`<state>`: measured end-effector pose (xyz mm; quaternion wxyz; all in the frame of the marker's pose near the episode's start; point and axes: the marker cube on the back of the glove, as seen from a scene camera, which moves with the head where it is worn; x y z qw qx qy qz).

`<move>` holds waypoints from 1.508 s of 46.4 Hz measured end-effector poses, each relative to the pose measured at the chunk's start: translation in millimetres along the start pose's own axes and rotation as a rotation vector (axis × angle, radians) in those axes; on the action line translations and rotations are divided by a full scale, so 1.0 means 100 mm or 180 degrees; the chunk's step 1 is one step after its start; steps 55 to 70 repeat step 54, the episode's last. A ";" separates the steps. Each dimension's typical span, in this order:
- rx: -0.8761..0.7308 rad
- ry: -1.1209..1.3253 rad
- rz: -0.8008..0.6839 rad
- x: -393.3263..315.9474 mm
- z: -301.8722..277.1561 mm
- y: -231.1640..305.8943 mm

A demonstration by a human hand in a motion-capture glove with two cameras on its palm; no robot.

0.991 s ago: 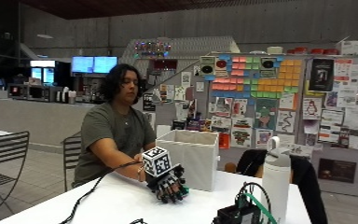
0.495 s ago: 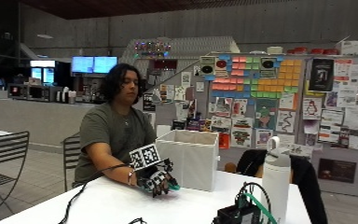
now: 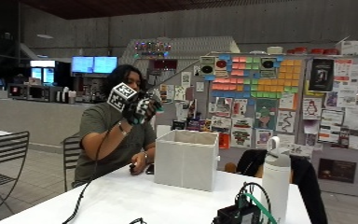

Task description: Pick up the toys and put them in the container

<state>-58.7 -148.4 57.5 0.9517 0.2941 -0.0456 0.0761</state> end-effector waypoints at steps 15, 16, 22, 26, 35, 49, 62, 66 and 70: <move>0.0092 -0.0937 -0.1066 -1.45 -0.20 -0.76; 0.0064 -0.0997 -0.1078 -1.51 -0.16 -0.80; -0.0133 -0.0920 -0.1114 -1.68 0.23 -1.05; -0.0297 -0.0800 -0.0697 -1.70 0.50 -1.18; -0.0820 -0.0813 -0.0569 -1.72 0.94 -1.07; -0.1304 -0.0753 -0.0316 -1.19 0.94 -0.81; -0.1366 -0.0741 -0.0213 -0.85 0.82 -0.64; -0.1366 -0.0741 -0.0213 -0.85 0.82 -0.64; -0.1366 -0.0741 -0.0213 -0.85 0.82 -0.64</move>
